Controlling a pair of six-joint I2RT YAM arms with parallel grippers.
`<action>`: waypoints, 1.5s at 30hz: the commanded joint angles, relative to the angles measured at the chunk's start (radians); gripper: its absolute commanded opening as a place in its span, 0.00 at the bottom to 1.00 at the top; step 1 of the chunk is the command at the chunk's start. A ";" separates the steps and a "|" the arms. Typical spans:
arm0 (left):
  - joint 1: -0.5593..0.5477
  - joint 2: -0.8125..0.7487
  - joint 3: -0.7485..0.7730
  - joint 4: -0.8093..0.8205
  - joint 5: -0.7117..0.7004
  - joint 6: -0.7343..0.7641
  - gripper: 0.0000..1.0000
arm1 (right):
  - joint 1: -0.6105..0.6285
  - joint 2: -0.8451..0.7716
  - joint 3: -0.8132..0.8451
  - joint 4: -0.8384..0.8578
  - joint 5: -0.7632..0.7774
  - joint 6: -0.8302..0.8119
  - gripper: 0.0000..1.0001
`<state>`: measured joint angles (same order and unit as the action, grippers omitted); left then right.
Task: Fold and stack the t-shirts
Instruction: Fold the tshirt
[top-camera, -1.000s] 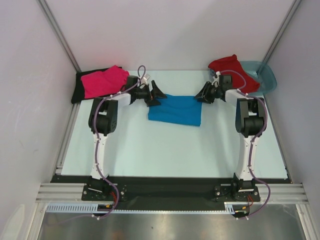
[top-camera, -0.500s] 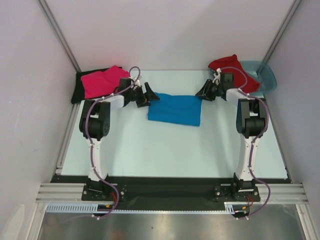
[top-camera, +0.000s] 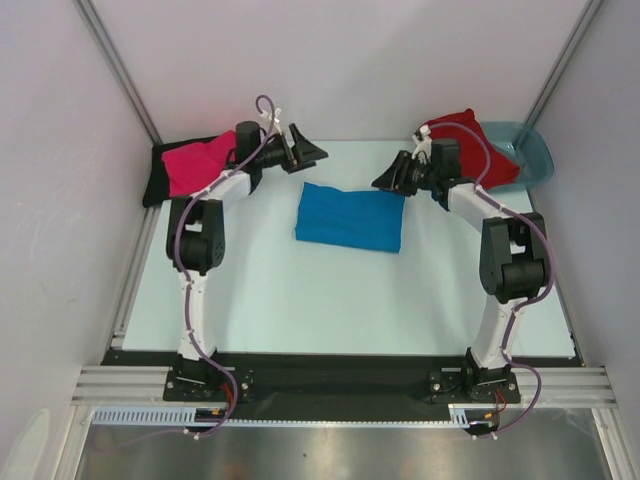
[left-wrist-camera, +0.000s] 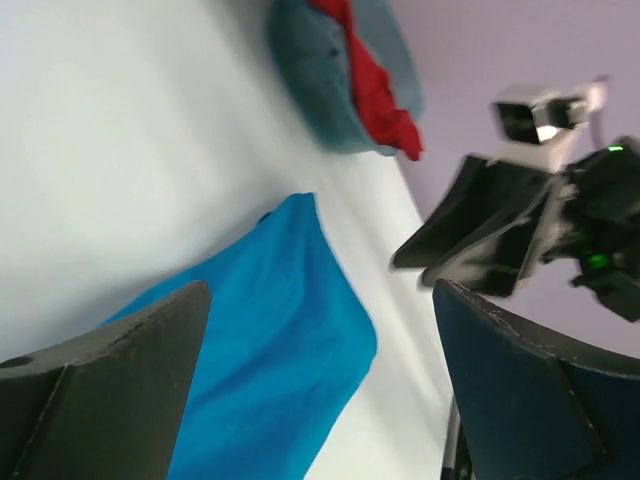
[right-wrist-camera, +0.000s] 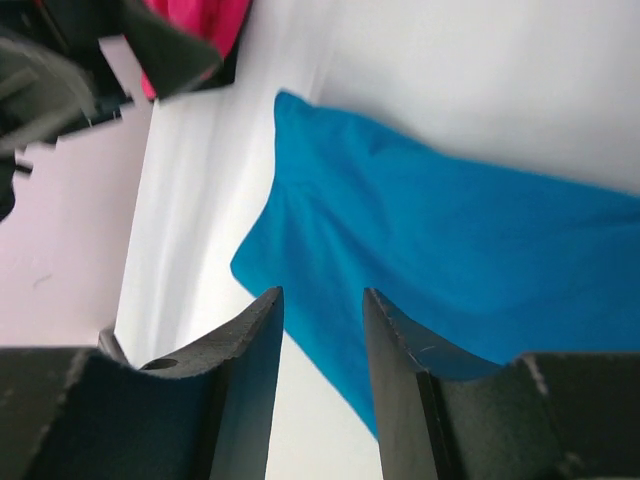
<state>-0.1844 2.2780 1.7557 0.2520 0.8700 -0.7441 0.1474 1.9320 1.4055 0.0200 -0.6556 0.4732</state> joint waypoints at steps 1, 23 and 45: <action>-0.020 0.118 0.091 0.189 0.176 -0.199 1.00 | 0.026 0.016 -0.040 0.057 -0.038 0.048 0.43; -0.035 0.259 0.298 -0.509 0.059 0.272 1.00 | 0.078 0.085 -0.060 0.032 -0.067 0.058 0.43; -0.035 -0.032 0.045 -0.430 -0.368 0.388 1.00 | 0.136 0.016 -0.189 0.273 -0.248 0.222 0.43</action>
<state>-0.2249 2.3814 1.8553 -0.2070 0.6029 -0.4168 0.2619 2.0037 1.2316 0.1616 -0.8204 0.6342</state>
